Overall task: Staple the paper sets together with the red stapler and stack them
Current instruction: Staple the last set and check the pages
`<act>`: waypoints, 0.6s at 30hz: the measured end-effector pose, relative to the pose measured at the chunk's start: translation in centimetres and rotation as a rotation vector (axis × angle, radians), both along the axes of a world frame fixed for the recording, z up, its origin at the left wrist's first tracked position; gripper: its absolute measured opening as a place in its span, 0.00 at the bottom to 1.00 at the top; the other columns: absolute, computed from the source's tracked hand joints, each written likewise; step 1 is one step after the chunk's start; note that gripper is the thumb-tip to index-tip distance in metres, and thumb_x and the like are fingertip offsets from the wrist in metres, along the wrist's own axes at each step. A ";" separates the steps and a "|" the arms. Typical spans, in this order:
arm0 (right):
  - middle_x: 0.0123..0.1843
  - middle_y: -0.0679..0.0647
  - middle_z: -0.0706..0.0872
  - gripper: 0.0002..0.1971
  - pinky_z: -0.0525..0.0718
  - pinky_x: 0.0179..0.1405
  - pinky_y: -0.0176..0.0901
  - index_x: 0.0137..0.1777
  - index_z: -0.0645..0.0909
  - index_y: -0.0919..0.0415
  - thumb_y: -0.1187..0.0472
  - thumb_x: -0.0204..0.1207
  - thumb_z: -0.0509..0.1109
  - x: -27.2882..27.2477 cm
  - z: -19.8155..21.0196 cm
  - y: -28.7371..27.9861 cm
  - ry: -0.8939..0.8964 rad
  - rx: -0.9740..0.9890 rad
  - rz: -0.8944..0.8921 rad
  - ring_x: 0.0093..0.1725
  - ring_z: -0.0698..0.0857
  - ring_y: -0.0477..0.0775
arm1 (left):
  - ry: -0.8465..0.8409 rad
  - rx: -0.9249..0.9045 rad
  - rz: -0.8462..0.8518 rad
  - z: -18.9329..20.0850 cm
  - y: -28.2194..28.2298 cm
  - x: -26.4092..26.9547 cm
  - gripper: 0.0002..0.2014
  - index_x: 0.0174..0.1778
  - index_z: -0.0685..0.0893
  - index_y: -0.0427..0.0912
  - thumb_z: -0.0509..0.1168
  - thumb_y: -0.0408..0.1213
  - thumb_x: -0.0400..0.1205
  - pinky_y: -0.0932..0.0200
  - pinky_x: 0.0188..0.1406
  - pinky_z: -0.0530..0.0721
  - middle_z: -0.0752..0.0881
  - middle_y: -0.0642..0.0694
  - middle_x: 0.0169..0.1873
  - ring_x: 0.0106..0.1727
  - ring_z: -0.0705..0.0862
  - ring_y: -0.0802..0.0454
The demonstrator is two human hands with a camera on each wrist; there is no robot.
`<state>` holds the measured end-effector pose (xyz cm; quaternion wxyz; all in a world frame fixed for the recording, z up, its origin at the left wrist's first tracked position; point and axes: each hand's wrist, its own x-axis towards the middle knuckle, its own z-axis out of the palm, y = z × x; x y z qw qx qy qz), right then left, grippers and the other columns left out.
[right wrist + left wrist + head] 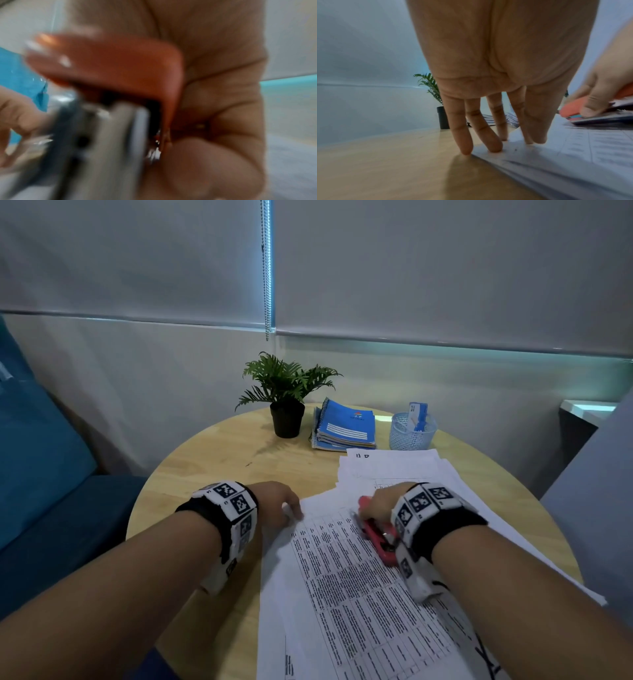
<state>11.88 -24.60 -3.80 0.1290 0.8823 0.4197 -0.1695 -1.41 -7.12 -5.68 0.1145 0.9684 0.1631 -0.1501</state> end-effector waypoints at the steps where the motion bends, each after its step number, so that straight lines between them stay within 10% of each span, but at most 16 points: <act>1: 0.34 0.47 0.77 0.18 0.80 0.42 0.47 0.42 0.74 0.53 0.44 0.85 0.50 1.1 -0.3 -0.8 -0.053 -0.008 0.013 0.39 0.81 0.51 | 0.003 0.042 0.022 0.0 -0.2 0.0 0.15 0.62 0.81 0.51 0.63 0.39 0.79 0.56 0.57 0.77 0.79 0.49 0.64 0.59 0.78 0.49; 5: 0.56 0.54 0.84 0.14 0.80 0.49 0.47 0.53 0.77 0.53 0.45 0.84 0.57 3.8 -0.9 -3.8 -0.110 -0.059 -0.135 0.53 0.84 0.56 | -0.037 0.212 0.087 -0.4 -0.6 0.3 0.24 0.74 0.70 0.44 0.61 0.45 0.82 0.56 0.64 0.72 0.75 0.43 0.68 0.67 0.76 0.44; 8: 0.73 0.60 0.72 0.28 0.77 0.62 0.47 0.74 0.66 0.59 0.42 0.81 0.60 4.2 -0.3 -4.2 -0.050 0.041 -0.267 0.69 0.76 0.61 | 0.053 0.241 0.090 0.2 -0.7 0.9 0.28 0.73 0.72 0.42 0.67 0.48 0.79 0.56 0.62 0.73 0.74 0.41 0.68 0.67 0.75 0.43; 13: 0.64 0.58 0.79 0.25 0.81 0.61 0.53 0.65 0.74 0.59 0.42 0.76 0.66 3.1 0.7 -2.2 -0.048 0.451 -0.343 0.62 0.81 0.58 | 0.120 0.154 0.143 0.7 -0.9 1.5 0.31 0.70 0.69 0.40 0.72 0.47 0.75 0.53 0.55 0.73 0.72 0.40 0.66 0.63 0.76 0.42; 18: 0.42 0.51 0.86 0.07 0.81 0.48 0.41 0.46 0.83 0.61 0.56 0.77 0.72 -1.0 0.2 0.7 0.380 0.598 -0.237 0.43 0.84 0.49 | -0.030 0.007 0.212 1.0 -0.5 0.9 0.24 0.66 0.71 0.41 0.70 0.39 0.76 0.54 0.55 0.79 0.78 0.43 0.64 0.60 0.78 0.45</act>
